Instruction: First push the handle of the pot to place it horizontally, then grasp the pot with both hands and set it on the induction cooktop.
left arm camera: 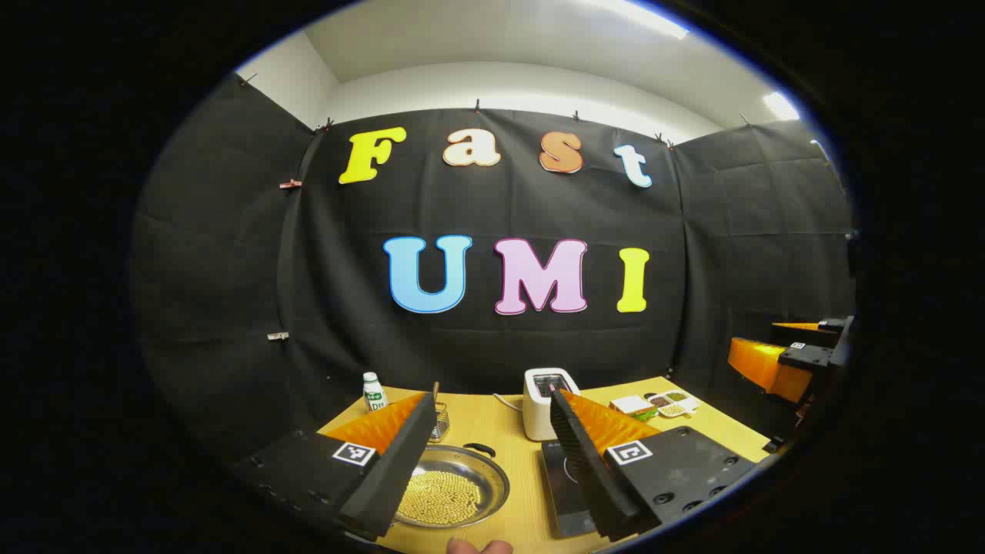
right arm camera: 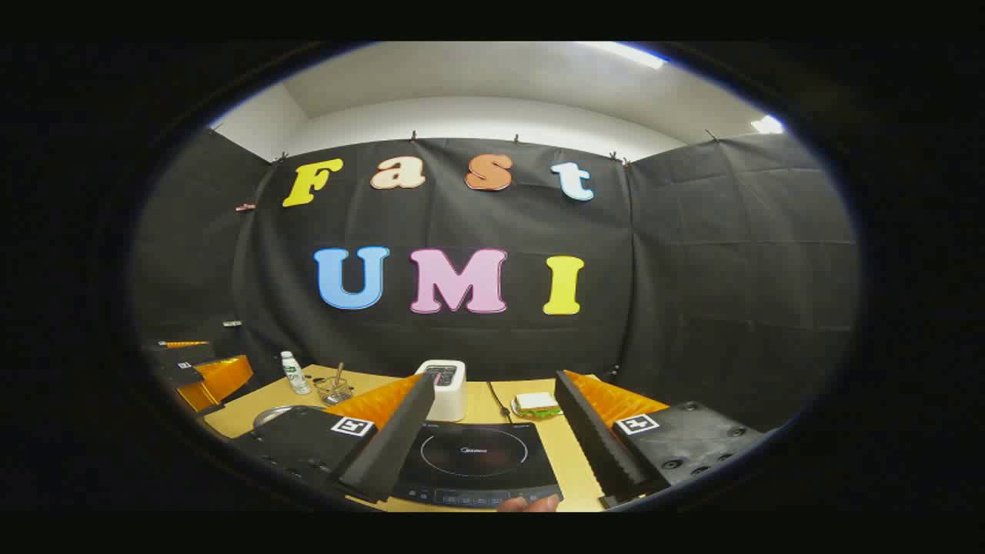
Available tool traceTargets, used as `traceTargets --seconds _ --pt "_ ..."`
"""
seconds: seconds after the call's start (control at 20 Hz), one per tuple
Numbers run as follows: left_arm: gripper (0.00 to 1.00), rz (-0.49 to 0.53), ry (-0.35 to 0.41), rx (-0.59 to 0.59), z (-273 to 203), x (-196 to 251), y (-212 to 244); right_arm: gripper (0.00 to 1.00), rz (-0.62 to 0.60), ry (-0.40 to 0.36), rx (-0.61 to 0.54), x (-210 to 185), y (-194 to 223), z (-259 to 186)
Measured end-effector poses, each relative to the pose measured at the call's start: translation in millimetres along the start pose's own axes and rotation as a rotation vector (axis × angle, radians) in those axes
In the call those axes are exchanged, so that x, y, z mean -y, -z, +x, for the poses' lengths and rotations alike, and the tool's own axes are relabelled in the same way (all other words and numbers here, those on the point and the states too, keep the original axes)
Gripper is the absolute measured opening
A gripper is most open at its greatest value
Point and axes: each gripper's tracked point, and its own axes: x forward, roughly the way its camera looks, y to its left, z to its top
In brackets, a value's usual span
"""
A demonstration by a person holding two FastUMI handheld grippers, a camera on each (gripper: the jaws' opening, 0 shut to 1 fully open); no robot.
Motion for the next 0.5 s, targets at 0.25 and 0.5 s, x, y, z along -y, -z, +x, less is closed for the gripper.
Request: traceTargets --seconds 0.25,0.5 --pt "0.93 0.036 0.002 0.006 4.9 -0.4 -5.9 0.99 -0.013 -0.005 -0.005 -0.9 4.5 1.4" --pt "0.93 0.041 -0.006 -0.007 10.1 -2.8 -2.3 0.98 -0.02 -0.021 -0.007 -5.6 4.9 1.1"
